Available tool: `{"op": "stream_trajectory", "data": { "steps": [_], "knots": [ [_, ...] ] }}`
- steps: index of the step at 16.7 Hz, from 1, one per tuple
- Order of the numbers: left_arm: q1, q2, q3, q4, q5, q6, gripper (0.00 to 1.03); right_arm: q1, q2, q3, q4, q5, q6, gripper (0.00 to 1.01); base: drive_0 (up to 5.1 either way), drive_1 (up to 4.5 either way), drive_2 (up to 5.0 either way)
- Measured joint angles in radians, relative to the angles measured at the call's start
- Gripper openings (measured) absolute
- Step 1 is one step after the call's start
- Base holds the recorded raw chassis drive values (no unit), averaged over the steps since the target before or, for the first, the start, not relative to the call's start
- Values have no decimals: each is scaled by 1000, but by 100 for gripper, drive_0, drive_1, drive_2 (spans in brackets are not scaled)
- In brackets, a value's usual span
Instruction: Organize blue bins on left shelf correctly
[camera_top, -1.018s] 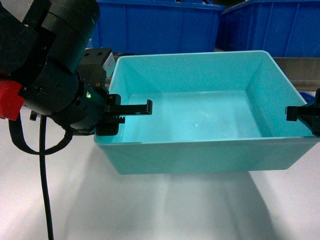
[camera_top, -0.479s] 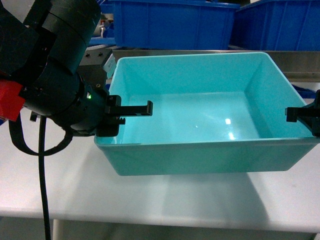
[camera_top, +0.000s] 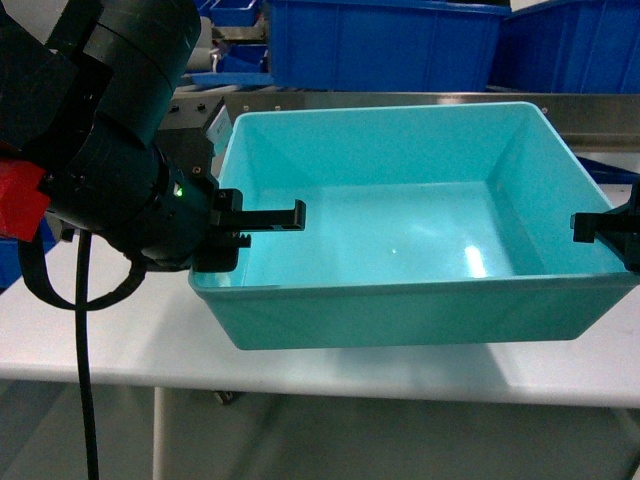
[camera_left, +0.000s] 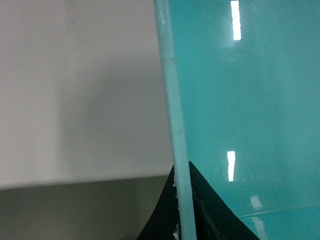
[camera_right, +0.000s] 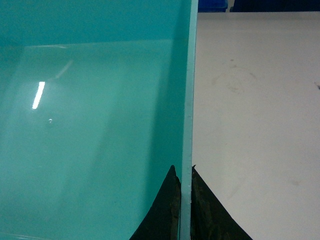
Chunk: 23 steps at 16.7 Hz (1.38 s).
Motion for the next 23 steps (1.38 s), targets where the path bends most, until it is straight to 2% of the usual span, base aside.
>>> {"op": "stream_trajectory", "data": {
  "steps": [16, 23],
  "knots": [
    [0, 0, 0, -2, 1, 0, 2, 0, 0, 0, -1, 0, 0, 2, -299, -242, 480],
    [0, 0, 0, -1, 1, 0, 2, 0, 0, 0, 0, 0, 0, 2, -484, 362, 87]
  ]
}}
